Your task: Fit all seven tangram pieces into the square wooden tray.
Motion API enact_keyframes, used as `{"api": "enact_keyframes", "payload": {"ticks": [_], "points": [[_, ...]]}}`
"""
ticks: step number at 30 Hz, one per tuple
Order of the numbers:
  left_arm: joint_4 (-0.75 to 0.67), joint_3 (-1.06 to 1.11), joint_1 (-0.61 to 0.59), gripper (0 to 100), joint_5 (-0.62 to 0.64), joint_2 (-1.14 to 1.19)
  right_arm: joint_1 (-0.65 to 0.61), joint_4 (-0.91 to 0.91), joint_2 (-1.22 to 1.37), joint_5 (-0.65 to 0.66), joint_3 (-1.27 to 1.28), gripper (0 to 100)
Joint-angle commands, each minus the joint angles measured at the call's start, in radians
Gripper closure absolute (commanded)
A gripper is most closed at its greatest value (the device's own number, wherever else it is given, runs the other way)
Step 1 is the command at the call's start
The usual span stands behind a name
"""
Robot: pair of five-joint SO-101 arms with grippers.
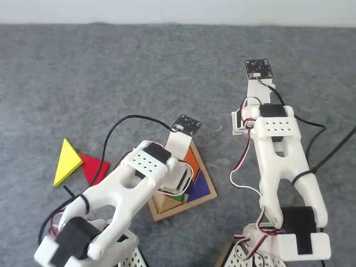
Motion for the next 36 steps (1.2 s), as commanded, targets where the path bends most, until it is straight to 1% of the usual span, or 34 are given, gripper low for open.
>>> {"api": "enact_keyframes", "payload": {"ticks": [1, 4, 6, 10, 12, 14, 16, 18, 19, 22, 27, 29, 31, 33, 36], "points": [[0.015, -0.035, -0.006, 74, 0.012, -0.103, 0.005, -0.015, -0.019, -0.008, -0.054, 97.2], [0.012, 0.018, -0.072, 74, 0.031, -0.262, 0.005, -0.013, -0.019, -0.008, -0.054, 97.2], [0.014, 0.062, -0.130, 75, 0.049, -0.413, 0.005, -0.013, -0.019, -0.008, -0.054, 97.2], [0.006, 0.189, -0.221, 82, 0.049, -0.775, 0.005, -0.015, -0.019, -0.008, -0.054, 97.2], [-0.026, 0.269, -0.259, 85, 0.049, -0.934, 0.005, -0.016, -0.018, -0.008, -0.054, 97.2], [-0.057, 0.332, -0.270, 89, 0.038, -1.049, 0.005, -0.016, -0.016, -0.008, -0.054, 97.2], [-0.061, 0.348, -0.269, 95, -0.018, -1.083, 0.005, -0.016, -0.013, -0.008, -0.054, 97.2], [-0.058, 0.335, -0.267, 100, -0.084, -1.059, 0.005, -0.018, -0.010, -0.009, -0.054, 97.2], [-0.049, 0.325, -0.267, 99, -0.110, -1.034, 0.002, -0.018, -0.010, -0.011, -0.054, 97.2], [-0.057, 0.305, -0.276, 99, -0.118, -0.914, -0.015, -0.018, -0.008, -0.008, -0.052, 97.4], [-0.133, 0.257, -0.267, 99, -0.138, -0.603, -0.019, -0.008, -0.031, -0.008, -0.035, 97.6], [-0.130, 0.214, -0.267, 99, -0.135, -0.491, -0.036, -0.019, -0.065, -0.008, -0.008, 97.6], [-0.117, 0.174, -0.270, 99, -0.135, -0.419, -0.054, -0.048, -0.108, -0.006, 0.043, 97.7], [-0.141, 0.170, -0.259, 99, -0.143, -0.361, -0.076, -0.097, -0.153, -0.006, 0.101, 99.1], [-0.150, 0.170, -0.198, 99, -0.170, -0.261, -0.125, -0.160, -0.213, -0.005, 0.187, 99.1]]}}
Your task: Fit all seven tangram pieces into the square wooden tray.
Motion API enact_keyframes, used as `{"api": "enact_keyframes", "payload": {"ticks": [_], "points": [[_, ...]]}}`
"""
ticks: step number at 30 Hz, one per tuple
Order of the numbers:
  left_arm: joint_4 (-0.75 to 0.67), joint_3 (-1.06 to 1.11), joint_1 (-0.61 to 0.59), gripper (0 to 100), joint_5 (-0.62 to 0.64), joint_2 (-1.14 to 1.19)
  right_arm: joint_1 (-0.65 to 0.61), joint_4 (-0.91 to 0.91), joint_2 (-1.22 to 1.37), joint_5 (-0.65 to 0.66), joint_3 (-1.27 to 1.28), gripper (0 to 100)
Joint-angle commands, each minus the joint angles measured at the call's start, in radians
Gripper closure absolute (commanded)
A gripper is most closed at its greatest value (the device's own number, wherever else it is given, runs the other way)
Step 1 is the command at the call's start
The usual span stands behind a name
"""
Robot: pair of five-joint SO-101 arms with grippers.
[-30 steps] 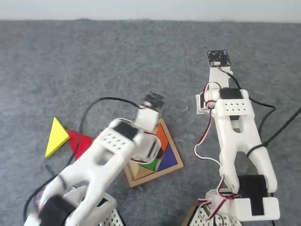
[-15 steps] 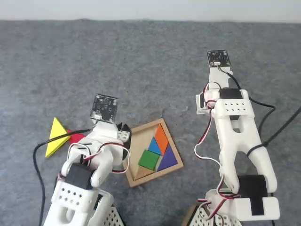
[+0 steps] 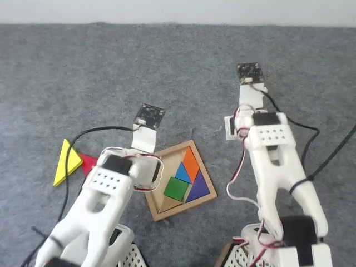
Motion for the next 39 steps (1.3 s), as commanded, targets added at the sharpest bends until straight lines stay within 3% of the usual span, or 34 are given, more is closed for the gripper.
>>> {"api": "enact_keyframes", "payload": {"ticks": [1, 13, 21, 33, 39], "points": [[-0.025, -0.061, 0.091, 99, -0.041, 0.146, -0.079, -0.094, -0.134, -0.005, 0.089, 99.1], [-0.031, -0.111, 0.129, 99, -0.041, 0.284, -0.120, -0.142, -0.199, -0.006, 0.167, 99.1], [-0.055, -0.094, 0.264, 99, -0.043, 0.285, -0.119, -0.142, -0.199, -0.011, 0.166, 99.1], [-0.068, -0.097, 0.265, 99, -0.041, 0.282, -0.119, -0.142, -0.199, -0.012, 0.166, 99.1], [-0.009, -0.090, 0.259, 99, -0.041, 0.100, -0.114, -0.142, -0.199, -0.012, 0.164, 99.1]]}}
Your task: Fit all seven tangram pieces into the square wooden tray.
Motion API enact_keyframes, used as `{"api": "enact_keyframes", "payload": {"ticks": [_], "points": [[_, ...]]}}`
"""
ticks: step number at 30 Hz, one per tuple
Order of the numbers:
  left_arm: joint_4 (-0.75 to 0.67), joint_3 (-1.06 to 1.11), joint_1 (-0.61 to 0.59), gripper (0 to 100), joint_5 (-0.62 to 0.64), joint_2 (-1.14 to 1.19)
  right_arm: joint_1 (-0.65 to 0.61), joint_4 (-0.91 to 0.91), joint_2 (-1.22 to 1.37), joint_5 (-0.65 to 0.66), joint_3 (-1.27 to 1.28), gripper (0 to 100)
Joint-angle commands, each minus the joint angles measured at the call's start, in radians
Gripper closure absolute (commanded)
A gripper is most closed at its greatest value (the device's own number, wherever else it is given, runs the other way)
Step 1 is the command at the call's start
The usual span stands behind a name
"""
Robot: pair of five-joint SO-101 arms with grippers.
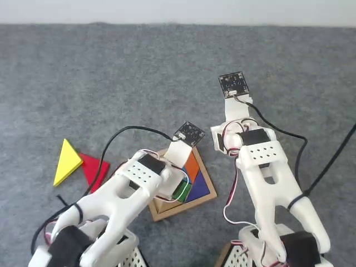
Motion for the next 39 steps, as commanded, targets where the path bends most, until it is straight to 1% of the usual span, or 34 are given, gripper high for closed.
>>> {"api": "enact_keyframes", "payload": {"ticks": [1, 2, 4, 8, 10, 11, 13, 15, 17, 20, 24, 25, 28, 32, 37, 39], "points": [[0.071, -0.024, -0.002, 99, -0.009, -0.219, -0.002, -0.021, -0.056, -0.012, -0.012, 99.1], [0.095, -0.018, -0.012, 99, -0.009, -0.282, -0.002, -0.021, -0.056, -0.012, -0.012, 99.1], [0.109, 0.019, -0.074, 99, -0.009, -0.416, -0.002, -0.021, -0.056, -0.011, -0.012, 99.0], [0.092, 0.097, -0.313, 99, -0.008, -0.608, -0.002, -0.021, -0.056, -0.009, -0.012, 99.0], [0.107, 0.107, -0.393, 99, -0.008, -0.617, -0.002, -0.021, -0.054, -0.009, -0.012, 99.0], [0.120, 0.107, -0.414, 98, -0.012, -0.606, -0.002, -0.021, -0.054, -0.008, -0.012, 99.0], [0.123, 0.108, -0.450, 93, -0.014, -0.557, -0.002, -0.021, -0.054, -0.008, -0.012, 99.0], [0.120, 0.099, -0.457, 87, -0.009, -0.476, -0.002, -0.021, -0.054, -0.009, -0.012, 99.0], [0.106, 0.079, -0.457, 83, -0.008, -0.374, -0.002, -0.021, -0.054, -0.009, -0.012, 99.0], [0.101, 0.031, -0.457, 82, -0.008, -0.184, -0.002, -0.021, -0.054, -0.008, -0.012, 99.0], [0.109, -0.088, -0.457, 82, -0.006, 0.097, -0.002, -0.021, -0.054, -0.008, -0.012, 99.0], [0.109, -0.120, -0.457, 82, 0.003, 0.158, -0.002, -0.021, -0.054, -0.008, -0.012, 99.0], [0.158, -0.228, -0.457, 83, 0.084, 0.301, -0.002, -0.021, -0.054, -0.008, -0.012, 99.0], [0.160, -0.278, -0.466, 84, 0.095, 0.345, -0.002, -0.021, -0.054, -0.008, -0.012, 99.0], [0.112, -0.321, -0.465, 99, 0.094, 0.347, -0.002, -0.021, -0.056, -0.008, -0.012, 99.0], [0.097, -0.335, -0.465, 98, 0.095, 0.350, -0.002, -0.021, -0.056, -0.006, -0.012, 99.0]]}}
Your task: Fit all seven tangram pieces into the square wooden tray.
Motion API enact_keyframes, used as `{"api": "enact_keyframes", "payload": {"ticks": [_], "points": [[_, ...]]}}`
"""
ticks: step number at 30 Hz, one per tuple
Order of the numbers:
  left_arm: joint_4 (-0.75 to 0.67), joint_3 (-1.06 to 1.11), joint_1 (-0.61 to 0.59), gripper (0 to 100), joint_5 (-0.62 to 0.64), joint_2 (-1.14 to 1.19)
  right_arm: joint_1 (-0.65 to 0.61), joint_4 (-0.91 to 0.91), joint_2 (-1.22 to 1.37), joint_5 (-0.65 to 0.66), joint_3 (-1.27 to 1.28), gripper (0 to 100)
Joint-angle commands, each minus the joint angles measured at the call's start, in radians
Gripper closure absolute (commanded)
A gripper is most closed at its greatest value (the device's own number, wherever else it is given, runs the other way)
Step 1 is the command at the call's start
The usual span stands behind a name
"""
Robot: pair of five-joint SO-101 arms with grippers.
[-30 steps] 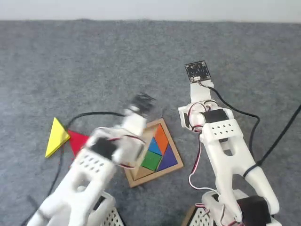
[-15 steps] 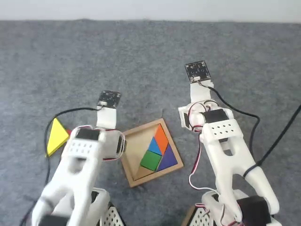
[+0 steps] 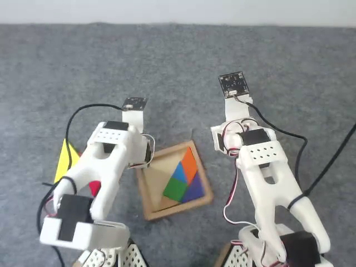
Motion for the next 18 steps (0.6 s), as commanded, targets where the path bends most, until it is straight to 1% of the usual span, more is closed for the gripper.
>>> {"api": "enact_keyframes", "payload": {"ticks": [1, 7, 13, 18], "points": [[-0.057, -0.048, -0.011, 99, 0.017, 0.021, -0.004, -0.021, -0.056, -0.006, -0.012, 99.0], [-0.098, -0.073, -0.006, 99, 0.015, 0.020, -0.004, -0.019, -0.056, -0.006, -0.012, 99.0], [-0.100, -0.165, -0.014, 99, 0.020, 0.023, -0.004, -0.019, -0.056, -0.006, -0.012, 99.0], [-0.100, -0.252, -0.038, 99, 0.114, 0.025, -0.002, -0.019, -0.056, -0.006, -0.014, 99.0]]}}
